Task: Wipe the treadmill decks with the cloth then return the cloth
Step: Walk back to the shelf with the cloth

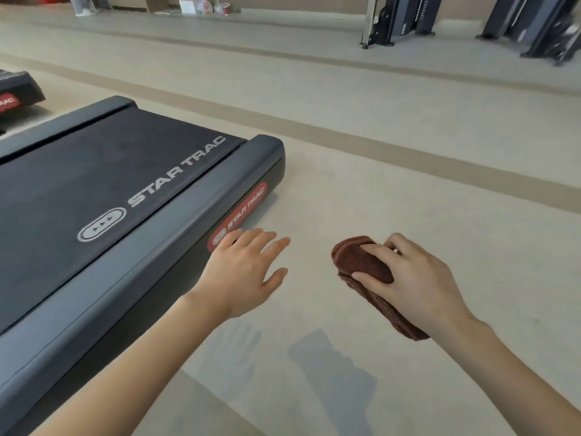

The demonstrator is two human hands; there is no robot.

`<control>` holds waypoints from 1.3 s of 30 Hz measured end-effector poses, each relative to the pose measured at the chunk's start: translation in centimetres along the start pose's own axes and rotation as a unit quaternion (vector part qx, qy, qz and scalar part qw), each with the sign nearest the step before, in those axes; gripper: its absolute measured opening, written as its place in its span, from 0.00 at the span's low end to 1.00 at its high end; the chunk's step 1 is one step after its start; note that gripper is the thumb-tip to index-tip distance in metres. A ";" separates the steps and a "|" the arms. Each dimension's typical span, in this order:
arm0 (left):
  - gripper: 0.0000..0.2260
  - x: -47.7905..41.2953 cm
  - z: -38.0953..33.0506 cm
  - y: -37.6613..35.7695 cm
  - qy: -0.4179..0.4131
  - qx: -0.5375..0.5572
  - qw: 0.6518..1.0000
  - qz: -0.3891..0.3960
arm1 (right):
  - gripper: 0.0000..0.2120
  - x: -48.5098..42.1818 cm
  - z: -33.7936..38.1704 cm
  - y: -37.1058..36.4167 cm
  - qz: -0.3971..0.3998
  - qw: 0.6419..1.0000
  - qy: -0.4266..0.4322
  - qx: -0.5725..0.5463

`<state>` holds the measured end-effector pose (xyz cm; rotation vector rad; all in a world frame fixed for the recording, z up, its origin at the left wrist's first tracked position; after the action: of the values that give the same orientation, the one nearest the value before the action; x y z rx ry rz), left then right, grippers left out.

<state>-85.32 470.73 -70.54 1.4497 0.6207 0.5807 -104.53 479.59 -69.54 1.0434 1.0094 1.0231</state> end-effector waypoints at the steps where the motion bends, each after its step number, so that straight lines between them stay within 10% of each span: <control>1: 0.24 -1.4 -0.9 0.1 -0.011 0.001 1.000 0.000 | 0.21 -0.2 -1.1 0.4 0.004 1.000 -0.005 0.011; 17: 0.23 -16.6 -4.9 9.6 -0.076 0.085 0.993 0.020 | 0.21 -8.2 -7.5 12.9 0.001 0.995 -0.097 0.033; 39: 0.21 -4.9 -1.6 66.5 0.001 0.104 0.994 0.025 | 0.18 -14.6 13.6 66.4 -0.051 0.997 0.011 -0.049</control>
<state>-89.27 471.22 -3.98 1.6634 0.6626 0.5684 -105.30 475.32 -0.34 0.8932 1.0104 0.9927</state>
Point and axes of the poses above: each hand's wrist, its own x-axis away from the middle knuckle, its own y-axis out of the back of the hand, z = x × y, the point moved 8 cm from there along -x, towards the middle knuckle
